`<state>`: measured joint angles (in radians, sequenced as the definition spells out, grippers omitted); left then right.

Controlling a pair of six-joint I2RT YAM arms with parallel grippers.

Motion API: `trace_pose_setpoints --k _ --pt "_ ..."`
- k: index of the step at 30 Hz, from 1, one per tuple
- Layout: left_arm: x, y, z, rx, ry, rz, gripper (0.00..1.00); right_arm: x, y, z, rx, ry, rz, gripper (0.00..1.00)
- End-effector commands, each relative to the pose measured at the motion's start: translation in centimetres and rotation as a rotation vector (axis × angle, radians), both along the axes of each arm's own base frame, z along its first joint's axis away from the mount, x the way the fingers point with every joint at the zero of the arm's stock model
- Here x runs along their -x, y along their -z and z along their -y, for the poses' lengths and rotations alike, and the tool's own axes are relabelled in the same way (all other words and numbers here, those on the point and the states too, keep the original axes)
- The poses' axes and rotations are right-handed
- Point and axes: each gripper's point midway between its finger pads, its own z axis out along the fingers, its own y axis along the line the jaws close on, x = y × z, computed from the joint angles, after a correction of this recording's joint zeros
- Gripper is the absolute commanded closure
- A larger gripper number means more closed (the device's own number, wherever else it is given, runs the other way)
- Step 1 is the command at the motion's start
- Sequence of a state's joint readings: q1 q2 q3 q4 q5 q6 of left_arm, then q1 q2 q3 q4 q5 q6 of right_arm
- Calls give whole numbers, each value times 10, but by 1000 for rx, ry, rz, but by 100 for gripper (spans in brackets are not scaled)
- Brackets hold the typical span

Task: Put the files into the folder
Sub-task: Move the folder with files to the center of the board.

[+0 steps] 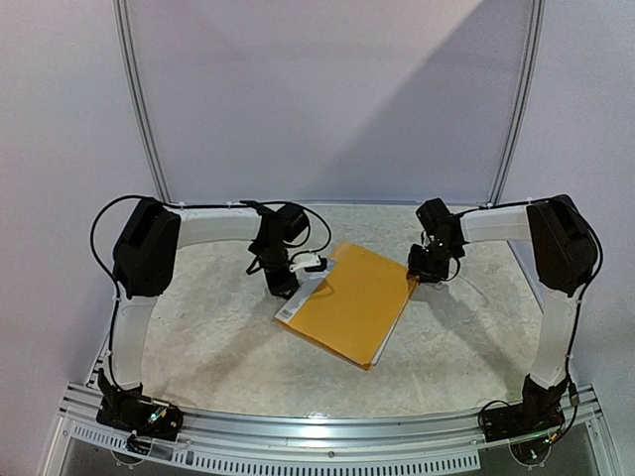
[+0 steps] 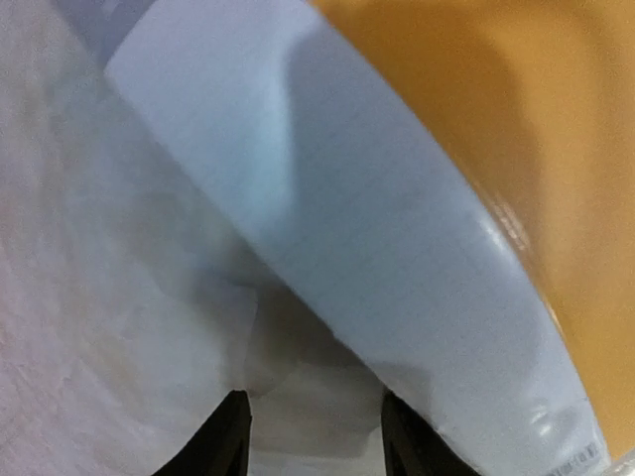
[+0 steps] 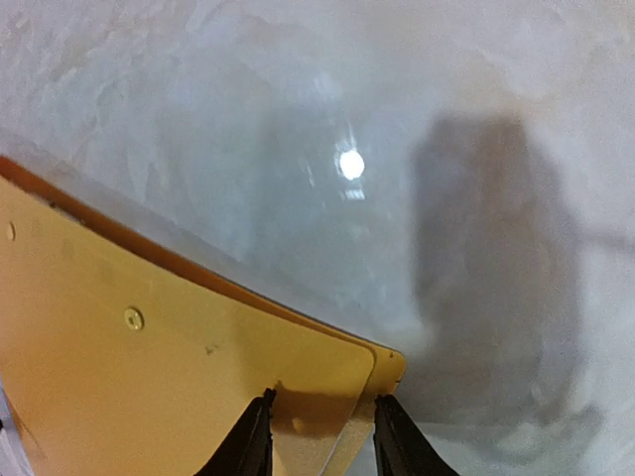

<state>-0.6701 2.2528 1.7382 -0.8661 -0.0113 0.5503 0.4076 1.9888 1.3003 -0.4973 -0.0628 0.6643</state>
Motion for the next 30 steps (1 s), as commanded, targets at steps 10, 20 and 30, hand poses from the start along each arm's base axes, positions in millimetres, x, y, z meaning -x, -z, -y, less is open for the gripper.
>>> trace_pose_setpoints --k 10,20,30 --pt "89 2 25 83 76 -227 50 -27 23 -11 -22 -54 -53 64" --pt "95 -7 39 107 85 -208 49 -34 -5 15 20 -33 -3 63" --pt "132 -41 71 247 152 -282 48 -38 -99 69 91 3 198 56"
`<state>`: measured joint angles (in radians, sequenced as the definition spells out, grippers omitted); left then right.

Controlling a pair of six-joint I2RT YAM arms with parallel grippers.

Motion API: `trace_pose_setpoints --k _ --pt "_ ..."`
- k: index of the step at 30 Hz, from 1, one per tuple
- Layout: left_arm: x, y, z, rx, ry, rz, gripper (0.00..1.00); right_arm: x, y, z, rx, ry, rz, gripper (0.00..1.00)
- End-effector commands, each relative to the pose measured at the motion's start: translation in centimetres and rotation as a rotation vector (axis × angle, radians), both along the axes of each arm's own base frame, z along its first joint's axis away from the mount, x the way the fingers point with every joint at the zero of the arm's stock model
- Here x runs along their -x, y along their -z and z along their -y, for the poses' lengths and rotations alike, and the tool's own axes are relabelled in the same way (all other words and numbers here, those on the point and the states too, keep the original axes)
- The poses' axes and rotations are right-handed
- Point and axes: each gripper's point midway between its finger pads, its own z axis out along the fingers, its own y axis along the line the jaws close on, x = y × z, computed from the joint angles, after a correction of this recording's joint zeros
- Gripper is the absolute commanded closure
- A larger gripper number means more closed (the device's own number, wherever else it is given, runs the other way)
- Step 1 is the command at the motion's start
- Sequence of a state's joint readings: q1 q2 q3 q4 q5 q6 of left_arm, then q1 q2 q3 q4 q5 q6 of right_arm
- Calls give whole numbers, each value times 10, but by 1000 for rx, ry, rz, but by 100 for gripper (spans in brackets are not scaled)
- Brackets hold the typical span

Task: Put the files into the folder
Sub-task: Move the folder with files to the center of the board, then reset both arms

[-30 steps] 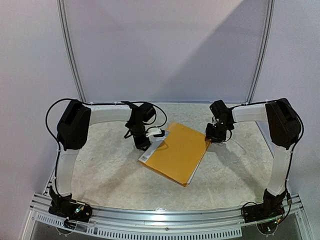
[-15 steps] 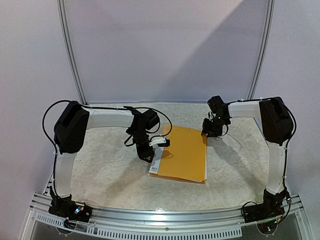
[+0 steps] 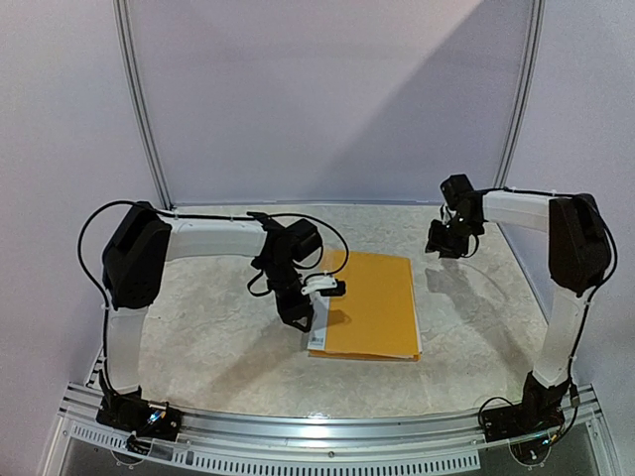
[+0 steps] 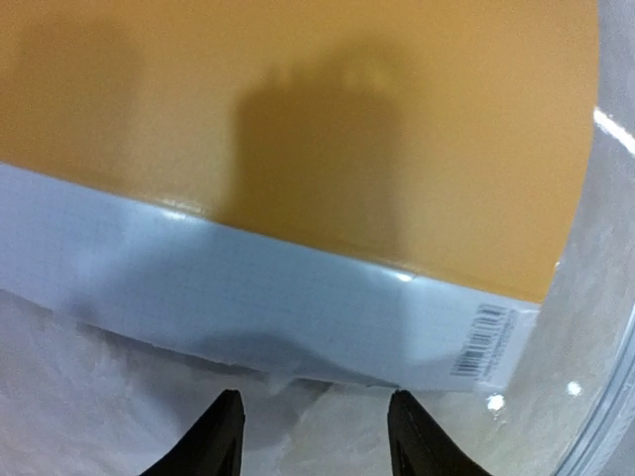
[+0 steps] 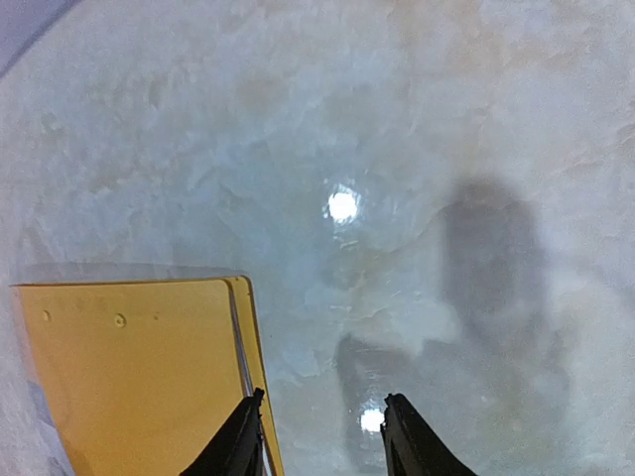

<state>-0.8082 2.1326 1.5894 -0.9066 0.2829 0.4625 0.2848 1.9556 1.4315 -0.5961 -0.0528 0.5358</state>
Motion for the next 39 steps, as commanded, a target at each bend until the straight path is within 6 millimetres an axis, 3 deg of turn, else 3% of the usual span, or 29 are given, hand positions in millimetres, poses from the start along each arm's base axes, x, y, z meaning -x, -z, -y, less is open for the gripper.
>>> trace_pose_setpoints --k 1,4,7,9,10,12,15,18,21,25,27,29,33,39 --pt "21 -26 22 87 50 -18 47 6 -58 29 80 -5 130 54" --pt "21 -26 23 85 51 -21 47 20 -74 45 95 2 174 45" --pt "23 -31 23 106 51 -42 47 37 -92 64 100 17 243 30" --pt "27 -44 25 153 51 -67 47 52 -94 77 105 33 274 22" --pt "27 -51 26 182 49 -79 47 58 -104 83 101 44 315 18" --pt "22 -70 23 238 19 -90 47 68 -113 93 113 56 371 3" --pt "-9 -100 1 324 -113 -54 46 82 -125 99 140 33 455 1" --pt "-59 -123 -54 396 -332 73 36 94 -131 110 189 53 497 1" --pt "-111 -129 -146 336 -615 294 23 106 -139 125 238 113 567 1" --pt "-124 -123 -261 268 -927 419 10 125 -153 143 242 238 699 1" --pt "-116 -116 -303 279 -1061 440 2 138 -159 151 218 316 760 1" --pt "-105 -113 -340 293 -1192 507 0 147 -158 153 202 333 793 1" --pt "-90 -119 -390 277 -1407 861 0 162 -147 155 206 318 818 1" --pt "-57 -109 -392 345 -1425 987 0 166 -137 146 173 267 866 1"
